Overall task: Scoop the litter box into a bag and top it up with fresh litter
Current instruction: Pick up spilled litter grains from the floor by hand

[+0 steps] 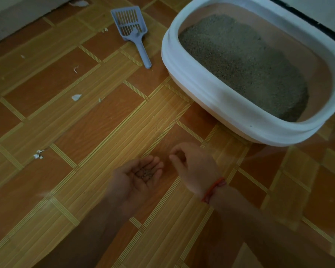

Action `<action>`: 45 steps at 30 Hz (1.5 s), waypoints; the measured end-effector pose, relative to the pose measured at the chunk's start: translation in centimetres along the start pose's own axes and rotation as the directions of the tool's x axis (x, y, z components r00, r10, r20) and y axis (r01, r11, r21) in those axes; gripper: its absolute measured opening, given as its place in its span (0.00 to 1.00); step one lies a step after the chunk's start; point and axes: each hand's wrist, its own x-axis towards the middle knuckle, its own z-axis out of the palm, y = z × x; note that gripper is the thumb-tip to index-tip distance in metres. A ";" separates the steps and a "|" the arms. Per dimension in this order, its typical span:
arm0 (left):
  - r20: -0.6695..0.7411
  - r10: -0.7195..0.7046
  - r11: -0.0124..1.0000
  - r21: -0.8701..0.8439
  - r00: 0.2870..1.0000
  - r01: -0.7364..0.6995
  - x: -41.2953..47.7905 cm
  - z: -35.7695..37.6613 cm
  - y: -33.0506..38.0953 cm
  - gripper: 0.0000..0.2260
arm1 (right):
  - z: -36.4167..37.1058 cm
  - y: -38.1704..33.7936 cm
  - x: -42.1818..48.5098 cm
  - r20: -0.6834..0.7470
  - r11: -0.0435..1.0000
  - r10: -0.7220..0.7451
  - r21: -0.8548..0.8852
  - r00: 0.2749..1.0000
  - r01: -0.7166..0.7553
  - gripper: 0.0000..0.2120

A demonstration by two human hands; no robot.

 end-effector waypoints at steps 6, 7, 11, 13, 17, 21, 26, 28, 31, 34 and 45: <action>-0.032 0.044 0.999 -0.030 0.999 -0.045 0.9 -1.1 0.5 0.14 | -0.8 1.8 2.6 0.006 0.989 0.113 -0.097 0.994 -0.111 0.05; -0.035 0.047 0.999 -0.021 0.998 -0.048 0.9 -0.9 0.5 0.14 | -0.6 1.8 3.0 0.006 0.988 0.113 -0.105 0.994 -0.112 0.05; -0.048 0.033 0.999 -0.023 0.998 -0.034 0.7 -0.7 0.5 0.16 | 0.1 1.8 3.8 -0.012 0.988 0.097 -0.117 0.995 -0.098 0.04; -0.048 0.036 0.999 -0.023 0.998 -0.037 0.6 -0.7 0.6 0.16 | 0.5 1.8 4.0 -0.012 0.988 0.094 -0.123 0.996 -0.095 0.05; -0.058 0.018 0.999 -0.045 0.998 -0.021 0.7 -0.8 0.7 0.16 | 0.8 1.8 4.4 -0.011 0.988 0.086 -0.130 0.996 -0.086 0.05; -0.058 0.010 0.998 -0.056 0.998 -0.014 0.7 -0.9 0.7 0.14 | 1.1 1.8 4.5 0.005 0.987 0.038 -0.158 0.999 -0.037 0.05; -0.044 0.004 0.998 -0.057 0.999 -0.006 0.7 -1.0 0.7 0.14 | 0.8 1.3 4.4 0.048 0.965 0.023 -0.264 0.999 -0.010 0.08; -0.042 0.004 0.998 -0.057 0.999 -0.007 0.7 -1.0 0.7 0.14 | 0.6 1.0 4.5 0.063 0.958 0.034 -0.285 0.997 -0.015 0.08; -0.038 0.013 0.999 -0.041 0.999 -0.014 0.7 -0.9 0.6 0.14 | 0.4 0.2 3.9 0.058 0.967 -0.008 -0.253 0.998 0.022 0.08; -0.027 0.030 0.999 -0.037 0.999 -0.031 0.7 -0.9 0.4 0.12 | 1.0 -1.9 1.9 0.005 0.982 -0.139 -0.130 0.990 0.139 0.08; 0.064 -0.020 0.998 0.053 0.998 0.016 0.9 -1.4 0.3 0.12 | 2.7 -4.0 -1.5 -0.046 0.958 -0.281 -0.082 0.959 0.276 0.09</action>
